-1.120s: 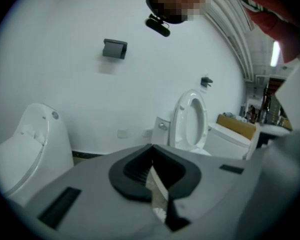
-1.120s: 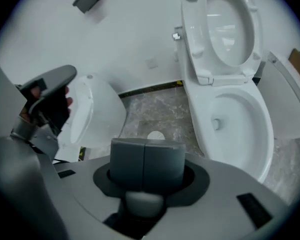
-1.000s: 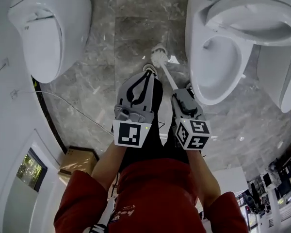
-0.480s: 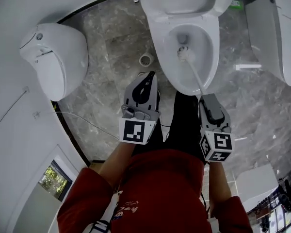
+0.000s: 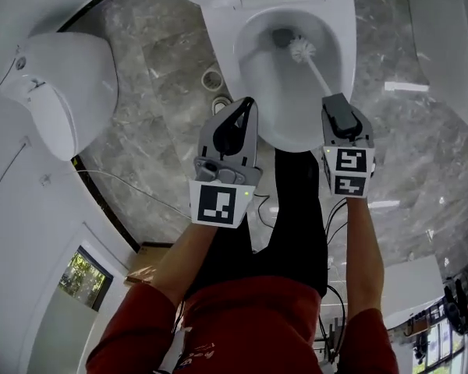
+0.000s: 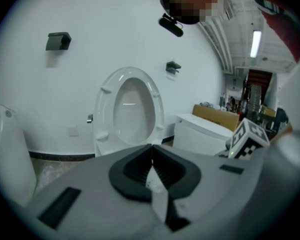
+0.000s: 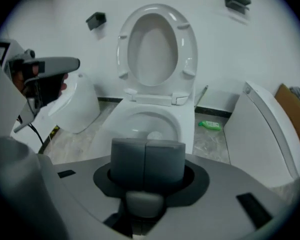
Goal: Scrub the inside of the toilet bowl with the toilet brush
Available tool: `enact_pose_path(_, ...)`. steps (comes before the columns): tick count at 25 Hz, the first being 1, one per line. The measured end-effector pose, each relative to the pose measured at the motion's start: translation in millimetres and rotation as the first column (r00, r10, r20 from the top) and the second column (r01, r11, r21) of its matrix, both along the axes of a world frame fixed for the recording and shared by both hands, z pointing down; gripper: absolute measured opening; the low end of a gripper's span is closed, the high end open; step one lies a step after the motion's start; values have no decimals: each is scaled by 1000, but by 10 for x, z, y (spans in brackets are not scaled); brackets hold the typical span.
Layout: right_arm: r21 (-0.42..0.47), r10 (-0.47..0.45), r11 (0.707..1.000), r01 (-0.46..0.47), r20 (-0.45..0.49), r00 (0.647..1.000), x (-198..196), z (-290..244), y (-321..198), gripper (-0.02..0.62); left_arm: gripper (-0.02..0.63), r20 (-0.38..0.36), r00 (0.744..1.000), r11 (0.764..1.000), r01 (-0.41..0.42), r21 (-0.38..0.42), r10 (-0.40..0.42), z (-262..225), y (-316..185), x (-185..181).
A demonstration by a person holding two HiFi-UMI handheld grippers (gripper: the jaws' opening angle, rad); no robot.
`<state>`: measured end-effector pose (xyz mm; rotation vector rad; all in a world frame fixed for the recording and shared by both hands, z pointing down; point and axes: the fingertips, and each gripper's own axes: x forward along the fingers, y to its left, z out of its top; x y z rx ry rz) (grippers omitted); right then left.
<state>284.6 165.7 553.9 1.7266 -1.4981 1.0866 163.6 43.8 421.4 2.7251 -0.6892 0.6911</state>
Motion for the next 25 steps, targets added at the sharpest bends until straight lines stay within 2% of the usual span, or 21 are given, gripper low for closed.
enact_pose_path(3,9,-111,994,112,-94,989,7,411,-262,161,0,22,1000,1000,-5,-6,5,267,11,-88)
enact_pose_path(5,0,-151,988,152,-112,982,28,597,-417,156,-1,34,999,1000,-9,-11,9,395,18,-159)
enact_pose_path(9,-117,-213,973,198,-130,969,80,819,-417,147,0,57,998,999,6,-48,-3,501,8,-315)
enact_pose_path(14,-189,-188,967,173,-60,980,-68,732,95,146,0,52,999,999,-2,-50,5,534,-91,-341)
enact_pose_path(19,-238,-169,957,166,6,986,-643,529,572,149,0,51,999,998,1,-64,2,539,-154,-366)
enact_pose_path(22,-215,-137,966,145,53,989,-863,384,539,147,0,58,998,997,5,-75,0,556,-179,-407)
enact_pose_path(25,-134,-109,983,126,129,986,-1042,280,215,147,0,63,998,997,10,-76,-5,575,-210,-439)
